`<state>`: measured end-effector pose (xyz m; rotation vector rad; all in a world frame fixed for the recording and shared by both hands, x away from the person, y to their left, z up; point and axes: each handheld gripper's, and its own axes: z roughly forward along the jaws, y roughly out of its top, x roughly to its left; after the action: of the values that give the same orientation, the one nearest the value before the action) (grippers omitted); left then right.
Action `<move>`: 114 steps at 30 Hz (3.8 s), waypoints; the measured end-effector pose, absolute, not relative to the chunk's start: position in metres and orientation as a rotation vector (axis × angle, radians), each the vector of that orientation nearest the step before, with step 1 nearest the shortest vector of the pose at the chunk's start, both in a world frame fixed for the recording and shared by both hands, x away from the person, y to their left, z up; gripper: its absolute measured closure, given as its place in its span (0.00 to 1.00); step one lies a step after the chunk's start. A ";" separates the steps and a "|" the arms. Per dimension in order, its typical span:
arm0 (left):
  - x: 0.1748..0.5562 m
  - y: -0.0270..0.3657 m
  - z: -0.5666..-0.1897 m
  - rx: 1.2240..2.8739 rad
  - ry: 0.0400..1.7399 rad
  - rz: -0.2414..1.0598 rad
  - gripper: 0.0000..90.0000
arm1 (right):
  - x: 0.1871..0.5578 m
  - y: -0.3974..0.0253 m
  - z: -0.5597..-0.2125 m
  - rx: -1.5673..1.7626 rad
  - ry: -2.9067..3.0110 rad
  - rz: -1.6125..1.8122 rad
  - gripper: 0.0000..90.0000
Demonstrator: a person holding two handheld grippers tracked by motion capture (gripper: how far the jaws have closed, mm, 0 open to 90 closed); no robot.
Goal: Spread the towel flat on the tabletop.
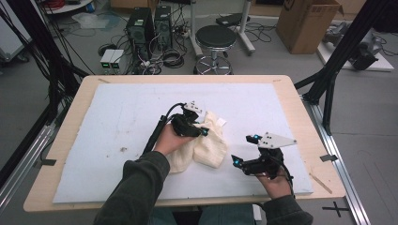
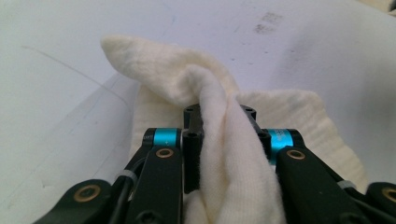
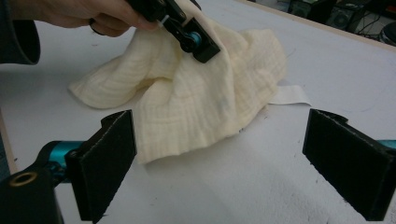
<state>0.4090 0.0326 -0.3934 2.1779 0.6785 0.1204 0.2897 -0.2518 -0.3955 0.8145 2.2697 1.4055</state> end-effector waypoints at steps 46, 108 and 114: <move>0.315 0.147 -0.362 2.025 0.619 0.359 0.40 | 0.303 -0.216 -0.382 0.692 2.461 1.415 0.28; 0.291 0.177 -0.401 2.131 0.613 0.357 0.92 | 0.321 -0.216 -0.389 0.567 2.716 1.249 0.93; 0.278 0.174 -0.389 2.133 0.559 0.378 0.92 | 0.305 -0.225 -0.379 0.523 2.706 1.244 0.93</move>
<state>0.2778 0.1741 -0.3889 2.1330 0.5587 0.3779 0.3053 -0.2250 -0.3794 0.5226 2.7058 1.2443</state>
